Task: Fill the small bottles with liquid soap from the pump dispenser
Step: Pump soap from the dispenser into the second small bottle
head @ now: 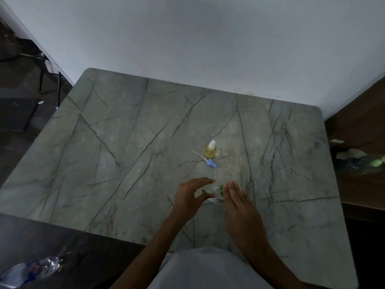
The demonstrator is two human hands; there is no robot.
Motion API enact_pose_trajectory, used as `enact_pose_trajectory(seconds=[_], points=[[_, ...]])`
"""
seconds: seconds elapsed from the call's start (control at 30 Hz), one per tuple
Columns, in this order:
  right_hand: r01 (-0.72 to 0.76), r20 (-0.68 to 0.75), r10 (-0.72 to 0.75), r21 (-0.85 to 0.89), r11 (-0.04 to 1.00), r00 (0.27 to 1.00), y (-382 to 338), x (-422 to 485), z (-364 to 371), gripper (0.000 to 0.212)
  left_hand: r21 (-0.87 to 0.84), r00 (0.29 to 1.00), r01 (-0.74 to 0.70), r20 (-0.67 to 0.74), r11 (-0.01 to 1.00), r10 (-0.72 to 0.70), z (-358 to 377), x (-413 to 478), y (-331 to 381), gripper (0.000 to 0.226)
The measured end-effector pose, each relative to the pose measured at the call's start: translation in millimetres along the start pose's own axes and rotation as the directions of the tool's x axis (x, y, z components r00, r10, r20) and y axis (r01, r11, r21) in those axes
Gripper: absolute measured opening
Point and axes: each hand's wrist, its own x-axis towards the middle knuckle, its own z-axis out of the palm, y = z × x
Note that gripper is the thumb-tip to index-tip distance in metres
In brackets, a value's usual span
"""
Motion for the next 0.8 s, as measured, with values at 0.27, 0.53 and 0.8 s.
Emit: enact_pose_trajectory(seconds=[0.27,0.53,0.8], points=[[-0.002,-0.017,0.003,0.039,0.999,1.0,-1,3,3,0.051,-0.02,1.0,0.007,-0.01,1.0,-0.007,1,-1,-4,0.044],[0.003,-0.004,-0.002,0.04,0.999,1.0,-1,1,4,0.055,-0.013,1.0,0.016,-0.003,1.0,-0.016,1,-2,-2,0.044],[0.009,0.026,-0.009,0.004,1.0,1.0,0,8,-10,0.05,0.009,1.0,-0.009,-0.017,1.0,0.009,-3,-3,3,0.044]])
